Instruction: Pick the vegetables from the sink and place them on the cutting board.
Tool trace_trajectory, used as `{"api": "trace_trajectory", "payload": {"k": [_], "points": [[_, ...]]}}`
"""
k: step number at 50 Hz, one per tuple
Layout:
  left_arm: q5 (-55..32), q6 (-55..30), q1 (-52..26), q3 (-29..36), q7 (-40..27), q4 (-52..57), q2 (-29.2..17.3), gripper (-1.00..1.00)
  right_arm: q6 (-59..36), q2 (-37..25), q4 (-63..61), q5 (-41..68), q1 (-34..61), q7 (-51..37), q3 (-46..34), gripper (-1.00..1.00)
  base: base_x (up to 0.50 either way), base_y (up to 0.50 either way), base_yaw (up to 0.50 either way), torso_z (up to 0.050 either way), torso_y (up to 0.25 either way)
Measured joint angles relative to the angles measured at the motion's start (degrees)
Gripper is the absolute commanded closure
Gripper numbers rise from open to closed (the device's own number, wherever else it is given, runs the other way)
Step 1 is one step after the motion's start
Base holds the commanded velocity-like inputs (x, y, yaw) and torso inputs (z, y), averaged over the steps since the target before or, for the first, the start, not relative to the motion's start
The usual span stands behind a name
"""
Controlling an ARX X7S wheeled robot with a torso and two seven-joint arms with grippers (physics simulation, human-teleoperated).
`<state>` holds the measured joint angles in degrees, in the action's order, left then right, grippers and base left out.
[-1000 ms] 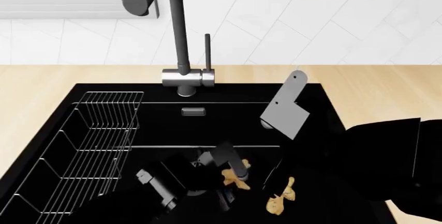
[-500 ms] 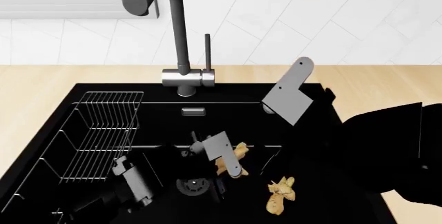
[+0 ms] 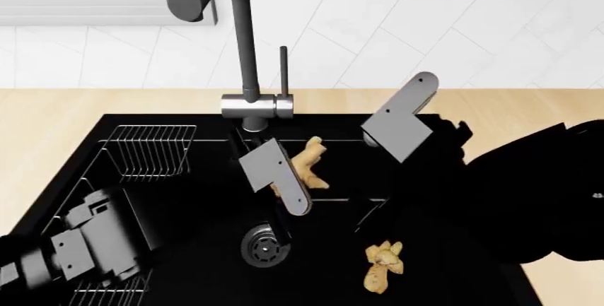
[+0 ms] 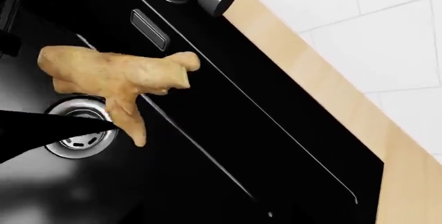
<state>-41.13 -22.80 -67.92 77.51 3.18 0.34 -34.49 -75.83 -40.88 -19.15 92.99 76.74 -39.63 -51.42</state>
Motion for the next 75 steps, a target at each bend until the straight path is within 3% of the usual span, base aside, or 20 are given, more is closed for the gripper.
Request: {"api": "trace_trajectory", "payload": {"k": [15, 28, 75], "points": [[0.1, -2.5, -2.4, -3.6, -9.2, 10.1, -6.1, 1.00, 4.2, 1.8, 4.2, 13.2, -0.3, -12.1, -0.2, -1.00, 0.00, 0.00, 0.00, 0.000, 0.000], [0.0, -3.4, -2.8, -5.4, -13.4, 13.5, -8.4, 1.00, 9.2, 4.9, 9.5, 19.4, -2.9, -18.0, -1.6, -1.00, 0.00, 0.00, 0.00, 0.000, 0.000], [3.2, 1.4, -0.2, -7.3, -17.6, 14.3, -10.1, 1.00, 20.9, 5.9, 20.0, 16.3, -13.8, -18.4, -2.1, -1.00, 0.00, 0.00, 0.00, 0.000, 0.000]]}}
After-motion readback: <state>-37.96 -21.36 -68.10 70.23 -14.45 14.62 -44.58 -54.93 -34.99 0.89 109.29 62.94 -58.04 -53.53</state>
